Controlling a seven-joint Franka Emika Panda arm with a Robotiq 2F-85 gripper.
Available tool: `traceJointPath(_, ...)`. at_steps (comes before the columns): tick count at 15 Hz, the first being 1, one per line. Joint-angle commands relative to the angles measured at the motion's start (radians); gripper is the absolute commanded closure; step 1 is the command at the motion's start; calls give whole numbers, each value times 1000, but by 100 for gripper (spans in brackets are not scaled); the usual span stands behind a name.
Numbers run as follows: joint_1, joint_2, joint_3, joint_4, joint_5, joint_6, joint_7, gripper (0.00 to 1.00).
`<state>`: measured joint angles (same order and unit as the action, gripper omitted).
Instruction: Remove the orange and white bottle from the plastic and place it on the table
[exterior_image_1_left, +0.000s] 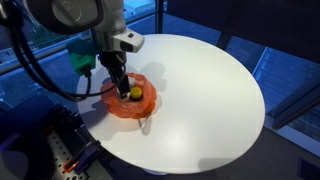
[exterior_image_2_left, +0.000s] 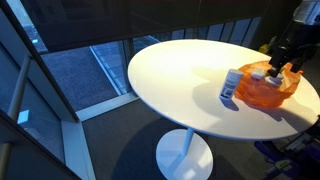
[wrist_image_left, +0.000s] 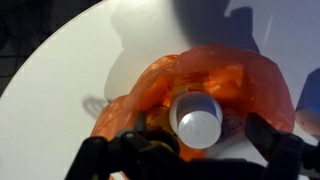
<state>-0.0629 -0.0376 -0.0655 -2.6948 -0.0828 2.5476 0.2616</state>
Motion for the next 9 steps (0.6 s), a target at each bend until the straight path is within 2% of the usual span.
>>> traceJointPath(1,-13,26,-9,1,-26,47,-59,0)
traceJointPath(5,-8,50,-9,-3,-45,97,-80,0)
traceJointPath(9,-4,74,-12,-8,-113,146,-63,0)
